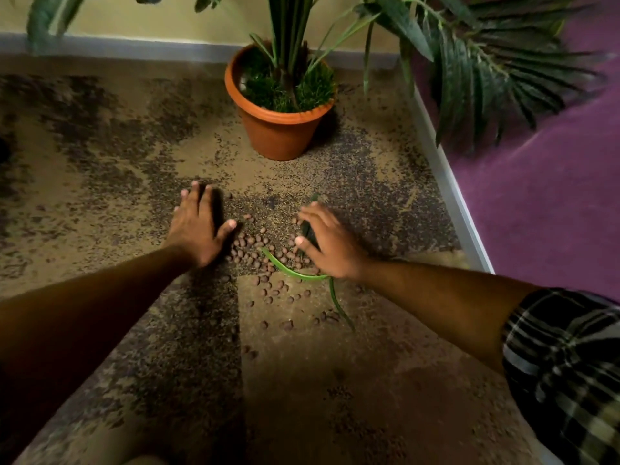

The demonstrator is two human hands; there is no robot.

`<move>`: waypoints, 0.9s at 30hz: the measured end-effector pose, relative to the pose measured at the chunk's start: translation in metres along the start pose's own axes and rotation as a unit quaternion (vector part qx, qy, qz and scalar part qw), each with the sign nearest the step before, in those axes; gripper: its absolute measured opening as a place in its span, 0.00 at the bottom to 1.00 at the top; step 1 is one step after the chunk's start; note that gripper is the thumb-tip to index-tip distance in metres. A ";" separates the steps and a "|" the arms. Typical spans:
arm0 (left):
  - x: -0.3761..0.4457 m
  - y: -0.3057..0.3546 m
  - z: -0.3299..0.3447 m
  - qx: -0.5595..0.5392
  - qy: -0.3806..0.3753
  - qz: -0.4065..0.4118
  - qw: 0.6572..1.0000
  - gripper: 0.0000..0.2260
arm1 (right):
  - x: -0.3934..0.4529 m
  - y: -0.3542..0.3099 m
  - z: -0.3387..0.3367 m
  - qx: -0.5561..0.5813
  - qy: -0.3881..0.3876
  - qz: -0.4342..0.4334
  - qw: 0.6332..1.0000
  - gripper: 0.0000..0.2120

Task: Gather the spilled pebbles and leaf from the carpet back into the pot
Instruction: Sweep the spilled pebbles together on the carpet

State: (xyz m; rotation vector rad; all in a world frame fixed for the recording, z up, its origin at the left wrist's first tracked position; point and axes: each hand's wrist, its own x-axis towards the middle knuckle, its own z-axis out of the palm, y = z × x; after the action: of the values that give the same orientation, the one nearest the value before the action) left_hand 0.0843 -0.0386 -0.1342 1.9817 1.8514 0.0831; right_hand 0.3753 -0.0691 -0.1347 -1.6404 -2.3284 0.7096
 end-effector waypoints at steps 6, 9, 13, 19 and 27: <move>0.010 -0.001 0.009 0.013 -0.035 -0.012 0.999 0.40 | -0.023 0.013 -0.035 -0.046 0.064 -0.100 0.992 0.20; 0.003 0.005 0.014 0.000 -0.035 0.012 0.999 0.39 | -0.038 0.056 -0.060 -0.092 0.055 -0.023 0.994 0.24; -0.034 0.021 0.026 -0.066 -0.045 0.088 0.993 0.37 | -0.085 0.097 -0.056 -0.121 0.016 0.107 0.987 0.36; -0.091 0.035 0.034 -0.031 -0.004 0.093 0.995 0.36 | -0.116 0.062 -0.009 -0.118 0.007 0.125 0.985 0.38; -0.168 0.008 0.048 0.026 0.067 -0.050 0.996 0.40 | -0.074 -0.013 0.018 0.077 0.004 -0.052 0.996 0.32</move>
State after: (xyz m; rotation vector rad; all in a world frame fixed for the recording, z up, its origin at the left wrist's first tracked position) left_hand 0.0897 -0.2139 -0.1346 1.9565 2.0544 0.1444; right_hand 0.3833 -0.1462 -0.1364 -1.4440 -2.2707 0.8353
